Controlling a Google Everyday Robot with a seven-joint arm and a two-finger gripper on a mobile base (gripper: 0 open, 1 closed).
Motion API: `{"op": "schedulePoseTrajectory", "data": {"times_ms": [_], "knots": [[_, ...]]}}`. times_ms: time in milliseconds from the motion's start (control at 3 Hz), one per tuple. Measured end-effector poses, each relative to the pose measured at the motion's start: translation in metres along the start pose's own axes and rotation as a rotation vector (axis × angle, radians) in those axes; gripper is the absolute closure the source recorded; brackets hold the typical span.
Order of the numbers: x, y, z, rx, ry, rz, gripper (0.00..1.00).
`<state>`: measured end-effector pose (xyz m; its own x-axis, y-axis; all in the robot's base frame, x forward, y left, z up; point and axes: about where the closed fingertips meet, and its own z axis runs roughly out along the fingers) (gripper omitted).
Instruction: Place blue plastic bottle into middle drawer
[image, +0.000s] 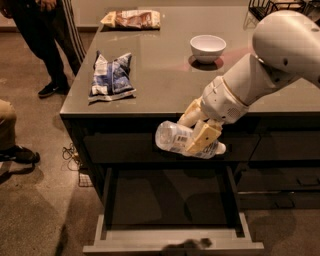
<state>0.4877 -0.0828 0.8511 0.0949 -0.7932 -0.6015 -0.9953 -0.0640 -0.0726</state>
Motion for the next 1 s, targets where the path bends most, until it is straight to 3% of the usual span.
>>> {"op": "schedulePoseTrajectory", "data": {"times_ms": [333,667,1000], "knots": [[0.000,0.000,0.000,0.000,0.000,0.000,1.00],[0.011,0.001,0.022,0.006,0.002,0.033,1.00],[0.039,0.005,0.067,0.032,0.002,0.117,1.00]]}}
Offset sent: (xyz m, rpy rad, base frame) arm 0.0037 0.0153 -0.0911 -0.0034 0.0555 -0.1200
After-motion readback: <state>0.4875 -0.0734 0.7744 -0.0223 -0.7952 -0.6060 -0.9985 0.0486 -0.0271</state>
